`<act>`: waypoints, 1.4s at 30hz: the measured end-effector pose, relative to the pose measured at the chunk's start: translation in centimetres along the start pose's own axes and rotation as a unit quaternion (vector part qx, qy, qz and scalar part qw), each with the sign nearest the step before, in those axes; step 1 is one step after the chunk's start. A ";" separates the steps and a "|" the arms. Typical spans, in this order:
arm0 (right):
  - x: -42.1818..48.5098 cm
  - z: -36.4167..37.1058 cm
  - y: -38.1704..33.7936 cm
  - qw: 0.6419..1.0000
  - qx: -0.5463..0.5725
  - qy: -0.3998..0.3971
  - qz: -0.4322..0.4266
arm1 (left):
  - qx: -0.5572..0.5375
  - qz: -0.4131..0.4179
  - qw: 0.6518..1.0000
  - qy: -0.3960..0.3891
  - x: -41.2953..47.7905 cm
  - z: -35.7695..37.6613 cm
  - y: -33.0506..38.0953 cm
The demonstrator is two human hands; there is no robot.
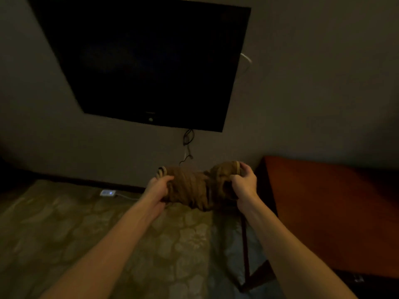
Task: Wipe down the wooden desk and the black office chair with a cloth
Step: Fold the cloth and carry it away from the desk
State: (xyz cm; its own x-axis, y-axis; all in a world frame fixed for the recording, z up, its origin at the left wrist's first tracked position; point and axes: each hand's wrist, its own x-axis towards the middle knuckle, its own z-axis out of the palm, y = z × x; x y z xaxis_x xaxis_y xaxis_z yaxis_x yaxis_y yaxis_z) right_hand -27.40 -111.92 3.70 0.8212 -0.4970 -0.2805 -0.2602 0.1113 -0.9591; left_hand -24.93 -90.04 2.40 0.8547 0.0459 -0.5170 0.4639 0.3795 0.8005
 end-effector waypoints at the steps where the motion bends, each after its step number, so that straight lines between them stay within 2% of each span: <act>1: 1.0 -0.2 -0.3 0.999 0.003 0.037 0.018 | 0.006 -0.010 1.000 -0.017 1.7 0.3 1.7; 4: 2.7 -1.4 -0.9 0.991 0.032 0.108 0.066 | 0.042 -0.013 0.995 -0.087 5.3 2.3 5.6; 6: 3.3 -1.5 -1.6 0.987 0.033 0.143 0.068 | 0.077 0.001 0.990 -0.122 7.5 4.6 7.3; 13: 4.2 -2.4 -1.6 0.967 0.036 0.239 0.077 | 0.187 -0.031 0.960 -0.206 13.0 12.2 5.8; 19: 5.5 -3.2 -0.6 0.956 0.010 0.282 0.078 | 0.315 -0.042 0.904 -0.287 17.0 18.0 4.1; 22: 5.1 -2.6 -0.4 0.953 -0.012 0.291 0.080 | 0.385 -0.037 0.855 -0.346 17.5 20.0 3.9; 25: 3.9 -1.2 0.8 0.938 -0.026 0.336 0.082 | 0.425 -0.040 0.811 -0.400 17.0 21.1 3.8; 30: 0.7 4.0 2.9 0.877 -0.039 0.477 0.050 | 0.472 -0.036 0.729 -0.495 16.8 20.4 4.4; 35: -4.4 13.0 5.4 0.806 -0.018 0.591 0.026 | 0.489 -0.065 0.651 -0.576 18.2 15.0 6.4; 39: -9.1 22.8 6.2 0.756 -0.012 0.653 0.040 | 0.482 -0.103 0.620 -0.610 19.2 8.0 8.8; 42: -12.1 28.8 5.4 0.725 -0.047 0.684 0.067 | 0.458 -0.091 0.619 -0.631 18.7 3.4 11.3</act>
State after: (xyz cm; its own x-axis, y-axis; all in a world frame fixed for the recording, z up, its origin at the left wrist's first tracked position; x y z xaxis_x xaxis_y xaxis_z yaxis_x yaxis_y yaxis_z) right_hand -24.09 -80.47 0.82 -0.4688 -0.8832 -0.0090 -0.3777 0.2097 -0.9019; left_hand -2.92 -88.03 2.82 0.0016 -0.8990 -0.4379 0.0221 -0.4377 0.8988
